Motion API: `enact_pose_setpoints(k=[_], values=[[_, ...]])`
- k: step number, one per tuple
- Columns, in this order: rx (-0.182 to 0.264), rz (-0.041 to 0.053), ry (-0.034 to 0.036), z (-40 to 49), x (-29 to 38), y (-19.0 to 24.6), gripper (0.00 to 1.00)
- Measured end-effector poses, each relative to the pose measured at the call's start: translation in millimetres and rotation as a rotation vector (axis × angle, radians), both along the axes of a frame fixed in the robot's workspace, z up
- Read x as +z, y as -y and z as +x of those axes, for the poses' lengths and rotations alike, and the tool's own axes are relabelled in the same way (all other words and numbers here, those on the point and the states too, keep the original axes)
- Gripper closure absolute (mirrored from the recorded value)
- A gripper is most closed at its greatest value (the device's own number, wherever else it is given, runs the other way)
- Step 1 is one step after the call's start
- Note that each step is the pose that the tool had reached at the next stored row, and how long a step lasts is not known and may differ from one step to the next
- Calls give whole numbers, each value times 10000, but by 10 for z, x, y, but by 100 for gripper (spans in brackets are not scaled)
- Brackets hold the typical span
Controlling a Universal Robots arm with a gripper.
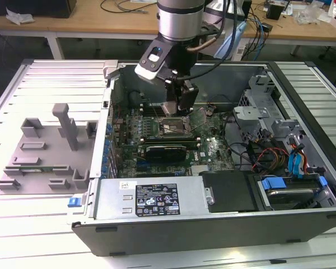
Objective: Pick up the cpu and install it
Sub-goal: 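Place the cpu into insertion slot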
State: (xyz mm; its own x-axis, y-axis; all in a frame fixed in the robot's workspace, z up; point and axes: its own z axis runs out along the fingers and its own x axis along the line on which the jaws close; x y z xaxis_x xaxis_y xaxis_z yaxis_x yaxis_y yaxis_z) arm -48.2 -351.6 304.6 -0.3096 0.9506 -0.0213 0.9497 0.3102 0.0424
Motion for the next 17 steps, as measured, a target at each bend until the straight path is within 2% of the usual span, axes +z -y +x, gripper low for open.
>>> enact_pose_setpoints(k=[2, 9, 11, 12, 14, 17], values=[[-831, 0, 0, 0, -4, 0, 45], [-2217, -1, -1, 0, -15, 0, 45], [-2331, 0, 7, -1, -27, -2, 45], [-2336, 3, 20, 0, -48, -19, 45], [-2344, 3, 21, 0, -110, -91, 45], [-2362, 0, 19, 0, -160, -140, 45]])
